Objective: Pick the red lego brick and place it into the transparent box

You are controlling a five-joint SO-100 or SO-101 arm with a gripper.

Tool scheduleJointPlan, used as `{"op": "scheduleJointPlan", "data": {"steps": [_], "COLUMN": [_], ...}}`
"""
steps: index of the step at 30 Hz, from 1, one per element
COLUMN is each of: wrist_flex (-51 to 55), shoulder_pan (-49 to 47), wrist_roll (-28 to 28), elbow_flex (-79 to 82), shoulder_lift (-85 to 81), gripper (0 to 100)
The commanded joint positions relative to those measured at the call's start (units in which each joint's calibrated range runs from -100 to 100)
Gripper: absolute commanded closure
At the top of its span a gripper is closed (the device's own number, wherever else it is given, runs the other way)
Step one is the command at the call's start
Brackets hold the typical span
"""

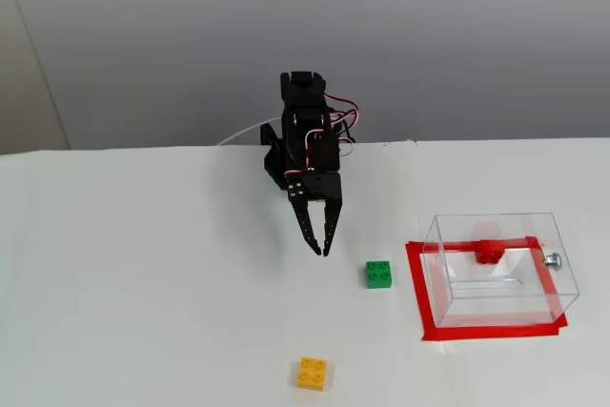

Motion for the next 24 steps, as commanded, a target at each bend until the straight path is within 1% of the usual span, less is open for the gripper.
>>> {"op": "scheduleJointPlan", "data": {"steps": [1,4,8,13,20,24], "wrist_flex": [-5.85,-8.29,-8.29,-2.98,7.81,9.21], "shoulder_pan": [0.45,0.45,0.37,0.37,0.45,0.37], "wrist_roll": [0.26,0.26,0.0,-0.1,-0.16,-0.21], "elbow_flex": [3.55,6.09,8.89,9.25,9.25,8.89], "shoulder_lift": [-0.51,-0.51,-0.51,-0.51,-0.51,-0.51], "gripper": [99,99,99,99,99,99]}}
